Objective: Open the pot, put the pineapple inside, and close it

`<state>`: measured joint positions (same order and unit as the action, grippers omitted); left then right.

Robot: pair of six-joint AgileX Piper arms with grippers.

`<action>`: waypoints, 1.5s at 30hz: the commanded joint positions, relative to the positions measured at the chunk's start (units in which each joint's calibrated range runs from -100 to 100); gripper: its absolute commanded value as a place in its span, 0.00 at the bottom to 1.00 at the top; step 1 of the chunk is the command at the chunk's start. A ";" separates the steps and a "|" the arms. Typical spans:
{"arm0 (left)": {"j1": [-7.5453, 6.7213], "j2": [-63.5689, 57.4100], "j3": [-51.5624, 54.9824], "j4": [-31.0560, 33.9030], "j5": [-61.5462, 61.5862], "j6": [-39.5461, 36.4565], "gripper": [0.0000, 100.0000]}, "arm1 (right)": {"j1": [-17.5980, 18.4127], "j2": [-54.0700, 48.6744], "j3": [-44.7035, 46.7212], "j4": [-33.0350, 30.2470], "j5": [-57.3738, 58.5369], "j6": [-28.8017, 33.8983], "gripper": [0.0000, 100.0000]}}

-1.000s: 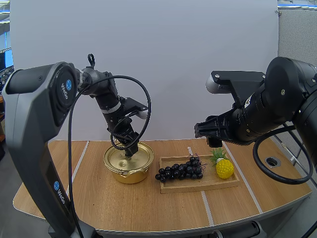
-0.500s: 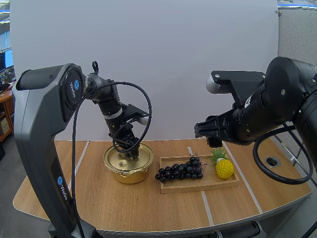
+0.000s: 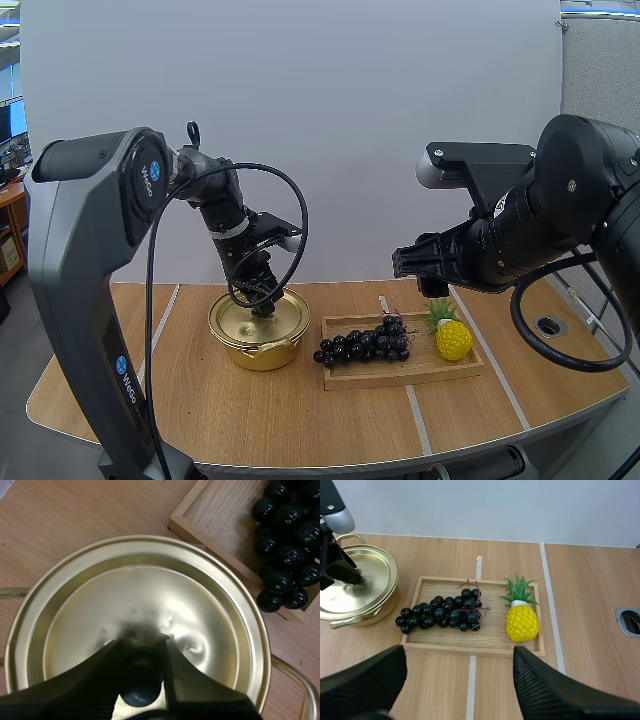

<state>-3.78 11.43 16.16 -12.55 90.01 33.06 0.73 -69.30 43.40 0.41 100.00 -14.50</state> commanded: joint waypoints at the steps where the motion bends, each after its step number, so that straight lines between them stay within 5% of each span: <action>1: -0.04 0.44 -0.09 2.59 1.03 0.26 0.00 | -0.23 -0.16 -0.08 -0.41 0.00 0.03 1.00; 9: -0.04 -3.27 -6.43 2.59 9.36 -2.40 0.00 | -0.23 -0.16 -0.08 -0.41 0.00 0.03 1.00; 31: -0.04 -29.89 -41.20 2.59 1.30 -5.23 0.00 | -0.23 -0.16 -0.08 0.09 0.00 0.03 1.00; 45: -0.04 -29.96 -62.45 13.26 -9.16 -14.81 0.00 | -0.23 -0.16 -0.08 -0.41 0.00 0.03 1.00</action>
<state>-3.78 -18.50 -44.80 0.00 83.37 20.28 0.73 -69.30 43.40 0.41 100.00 -14.50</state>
